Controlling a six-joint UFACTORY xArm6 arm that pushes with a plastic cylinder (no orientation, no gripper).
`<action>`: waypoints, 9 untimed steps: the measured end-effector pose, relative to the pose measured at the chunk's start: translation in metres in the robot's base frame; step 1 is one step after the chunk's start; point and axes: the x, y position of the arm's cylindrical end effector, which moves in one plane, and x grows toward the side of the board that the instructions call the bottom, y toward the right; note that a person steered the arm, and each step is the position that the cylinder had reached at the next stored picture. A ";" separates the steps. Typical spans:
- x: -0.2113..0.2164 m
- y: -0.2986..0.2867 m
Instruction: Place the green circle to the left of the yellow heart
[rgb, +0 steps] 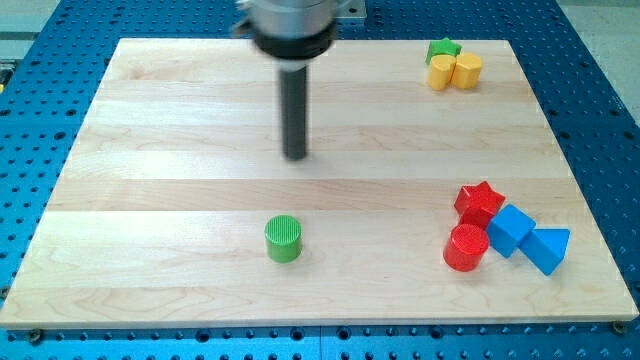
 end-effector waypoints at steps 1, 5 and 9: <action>0.122 -0.061; 0.077 0.060; -0.087 0.206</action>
